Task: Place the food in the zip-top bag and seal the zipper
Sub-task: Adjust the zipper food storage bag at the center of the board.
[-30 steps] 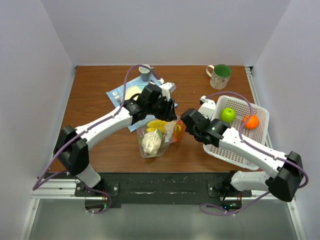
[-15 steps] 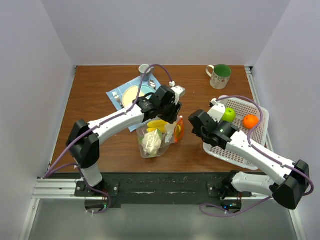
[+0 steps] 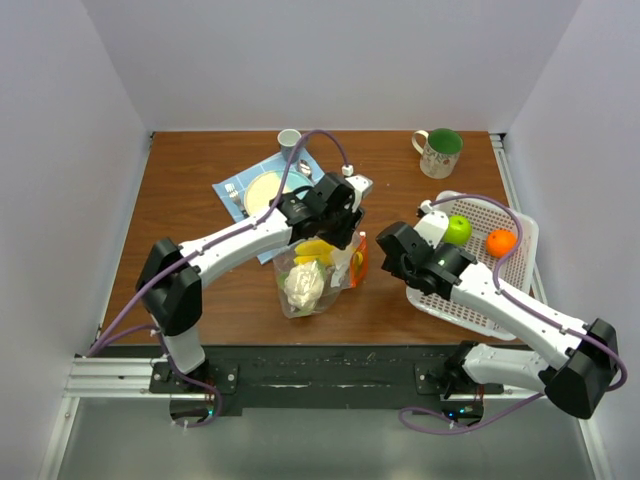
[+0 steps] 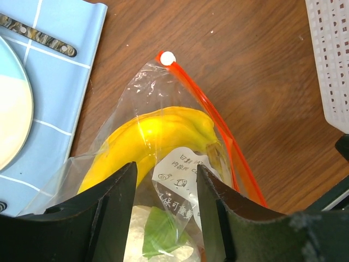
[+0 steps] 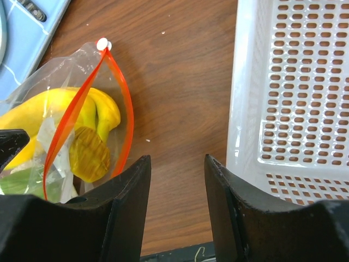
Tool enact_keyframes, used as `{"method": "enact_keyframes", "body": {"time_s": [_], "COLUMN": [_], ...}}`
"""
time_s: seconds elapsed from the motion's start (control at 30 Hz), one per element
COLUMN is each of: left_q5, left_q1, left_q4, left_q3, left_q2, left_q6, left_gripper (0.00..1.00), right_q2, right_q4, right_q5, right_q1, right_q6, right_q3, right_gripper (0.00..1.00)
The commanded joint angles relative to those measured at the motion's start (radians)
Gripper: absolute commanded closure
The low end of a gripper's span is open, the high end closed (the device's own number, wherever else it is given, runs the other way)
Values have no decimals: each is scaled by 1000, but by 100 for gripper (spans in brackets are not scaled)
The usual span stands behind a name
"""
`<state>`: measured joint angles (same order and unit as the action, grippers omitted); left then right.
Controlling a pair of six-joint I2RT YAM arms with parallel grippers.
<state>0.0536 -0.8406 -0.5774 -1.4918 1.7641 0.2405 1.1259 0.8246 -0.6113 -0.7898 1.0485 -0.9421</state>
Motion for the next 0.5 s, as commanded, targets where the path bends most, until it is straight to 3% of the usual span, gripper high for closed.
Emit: {"method": "enact_keyframes", "body": {"time_s": [0.0,0.23,0.47], "left_q5": [-27,-28,24], "left_q1": [-11,-61,-92], "left_q4": [-12,-36,-56], "left_q3": [-100,-134,-162], "left_q2": [1,31,99], "left_q6": [-24,-36,-50], "left_gripper": [45,45,45], "right_q2": [29,58,-121], "right_q4": [-51,-50,87], "right_q5": [30,27,-105], "right_q1": [3,3,4], "right_q6": [16,36,122], "right_q3": [11,6,40], "right_gripper": [52,54,52]}}
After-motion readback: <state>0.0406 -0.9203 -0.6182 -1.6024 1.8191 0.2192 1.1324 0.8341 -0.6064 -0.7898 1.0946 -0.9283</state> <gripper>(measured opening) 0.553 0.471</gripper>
